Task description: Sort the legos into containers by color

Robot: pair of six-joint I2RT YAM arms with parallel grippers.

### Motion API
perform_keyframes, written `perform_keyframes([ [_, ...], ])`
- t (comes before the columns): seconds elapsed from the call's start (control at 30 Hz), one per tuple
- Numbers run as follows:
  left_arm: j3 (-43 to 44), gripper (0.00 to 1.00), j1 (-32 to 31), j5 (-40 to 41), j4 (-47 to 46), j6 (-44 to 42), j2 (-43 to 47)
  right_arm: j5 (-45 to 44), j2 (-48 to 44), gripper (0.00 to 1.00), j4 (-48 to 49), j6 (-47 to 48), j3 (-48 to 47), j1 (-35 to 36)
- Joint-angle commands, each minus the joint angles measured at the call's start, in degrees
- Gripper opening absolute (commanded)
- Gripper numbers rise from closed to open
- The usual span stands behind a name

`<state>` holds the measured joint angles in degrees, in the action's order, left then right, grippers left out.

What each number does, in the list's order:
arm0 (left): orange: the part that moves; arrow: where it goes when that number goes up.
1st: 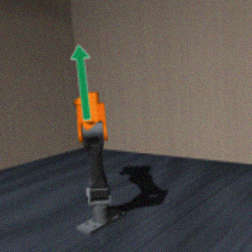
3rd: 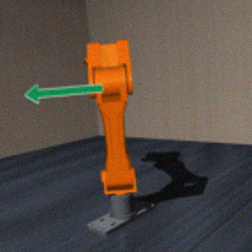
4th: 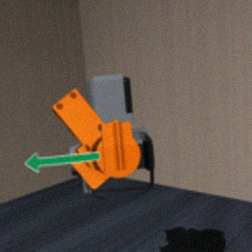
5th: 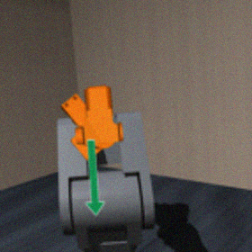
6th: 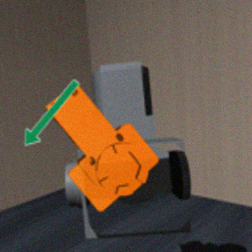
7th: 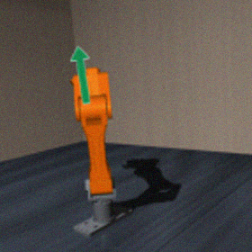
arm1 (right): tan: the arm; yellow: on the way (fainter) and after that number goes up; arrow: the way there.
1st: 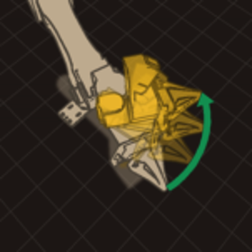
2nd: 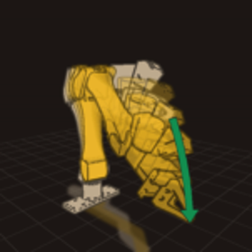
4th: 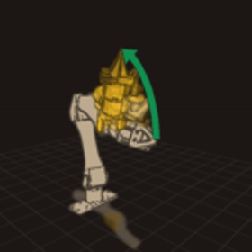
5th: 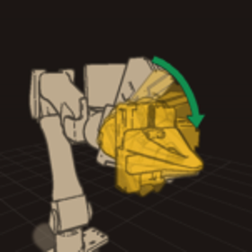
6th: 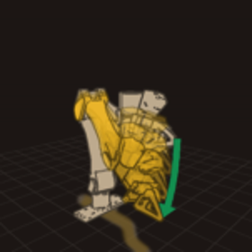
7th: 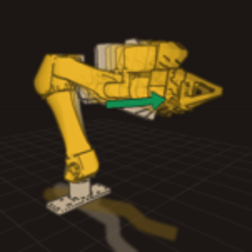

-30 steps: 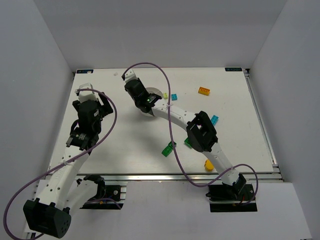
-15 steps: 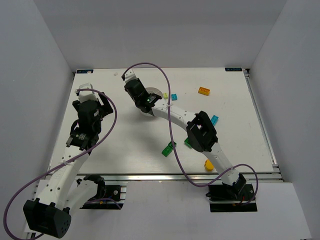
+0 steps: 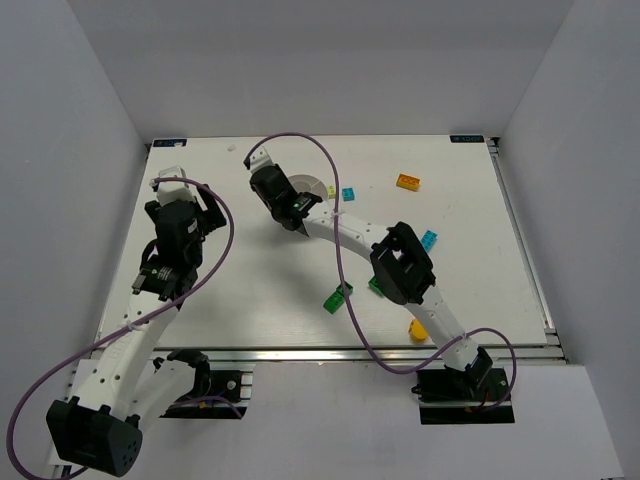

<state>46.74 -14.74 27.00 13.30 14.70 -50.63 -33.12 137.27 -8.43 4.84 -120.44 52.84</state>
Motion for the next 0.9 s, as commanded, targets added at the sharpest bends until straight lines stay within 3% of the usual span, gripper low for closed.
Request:
perform_keyframes([
  [0.0, -0.2, 0.90, 0.1, 0.2, -0.7, 0.4, 1.1, -0.9, -0.8, 0.44, 2.6, -0.9, -0.1, 0.1],
  [0.23, -0.2, 0.90, 0.1, 0.3, -0.8, 0.4, 1.2, -0.5, -1.7, 0.55, 2.8, -0.6, 0.3, -0.1],
  [0.87, -0.5, 0.90, 0.1, -0.3, -1.1, 0.3, 1.0, 3.6, -12.3, 0.56, -0.4, 1.0, -3.1, -1.5],
])
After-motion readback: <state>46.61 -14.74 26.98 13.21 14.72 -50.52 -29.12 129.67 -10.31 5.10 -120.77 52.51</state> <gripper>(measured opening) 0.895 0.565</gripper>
